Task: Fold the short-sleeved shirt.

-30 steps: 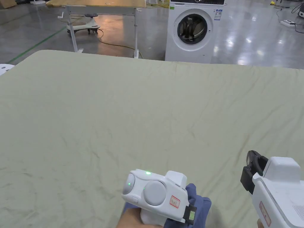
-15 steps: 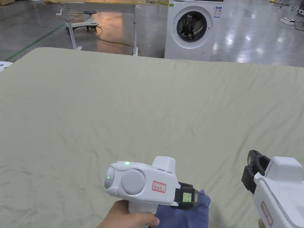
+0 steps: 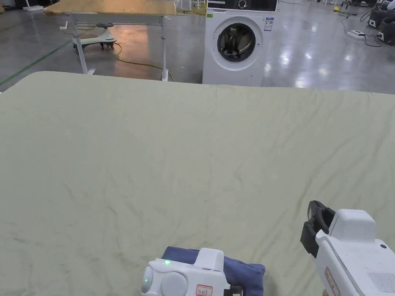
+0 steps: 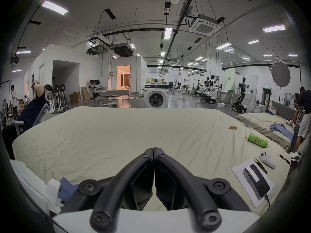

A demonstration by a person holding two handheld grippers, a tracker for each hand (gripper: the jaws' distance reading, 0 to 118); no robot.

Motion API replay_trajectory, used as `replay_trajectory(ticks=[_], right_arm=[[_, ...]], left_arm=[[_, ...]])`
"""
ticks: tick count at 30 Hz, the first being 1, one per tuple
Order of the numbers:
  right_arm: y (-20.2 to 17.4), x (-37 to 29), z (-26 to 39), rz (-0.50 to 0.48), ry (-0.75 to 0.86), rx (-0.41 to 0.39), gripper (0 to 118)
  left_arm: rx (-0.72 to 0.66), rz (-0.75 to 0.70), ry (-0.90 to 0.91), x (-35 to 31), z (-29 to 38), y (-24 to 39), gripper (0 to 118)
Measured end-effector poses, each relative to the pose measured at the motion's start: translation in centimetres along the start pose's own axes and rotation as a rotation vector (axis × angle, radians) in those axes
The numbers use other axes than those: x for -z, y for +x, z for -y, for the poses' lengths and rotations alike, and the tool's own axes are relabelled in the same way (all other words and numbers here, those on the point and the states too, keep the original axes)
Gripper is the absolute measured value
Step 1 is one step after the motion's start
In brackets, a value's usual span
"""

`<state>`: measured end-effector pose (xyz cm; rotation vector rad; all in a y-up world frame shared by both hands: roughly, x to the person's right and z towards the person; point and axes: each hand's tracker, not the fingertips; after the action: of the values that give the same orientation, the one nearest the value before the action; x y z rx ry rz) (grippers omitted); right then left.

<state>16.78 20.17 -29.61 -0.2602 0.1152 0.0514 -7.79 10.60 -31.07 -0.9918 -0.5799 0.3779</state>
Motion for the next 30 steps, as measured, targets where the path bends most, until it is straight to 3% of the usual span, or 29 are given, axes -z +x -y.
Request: replay_trajectory(ticks=[5, 9, 17, 21, 24, 30], right_arm=[[-0.6, 0.4, -0.8, -0.006, 0.022, 0.015, 0], [-1.7, 1.0, -1.6, -0.006, 0.052, 0.03, 0], [-3.5, 1.0, -3.7, 0.006, 0.158, 0.039, 0], [-3.8, 0.6, -4.7, 0.008, 0.198, 0.045, 0], [-3.8, 0.0, -4.9, 0.002, 0.206, 0.038, 0], [-4.8, -2.4, -1.3, -0.079, 0.05, 0.021, 0]], left_arm=[[0.063, -0.051, 0.229, -6.5, -1.9, 0.0, 0], [0.238, -0.358, 0.505, -11.8, -3.0, 0.7, 0], [0.291, -0.743, 0.891, -18.0, -3.2, 0.2, 0], [0.298, -0.839, 0.952, -18.9, -2.5, -0.1, 0], [0.288, -0.83, 0.942, -19.5, -2.1, -0.5, 0], [0.273, -0.833, 0.906, -20.1, -0.5, -1.7, 0]])
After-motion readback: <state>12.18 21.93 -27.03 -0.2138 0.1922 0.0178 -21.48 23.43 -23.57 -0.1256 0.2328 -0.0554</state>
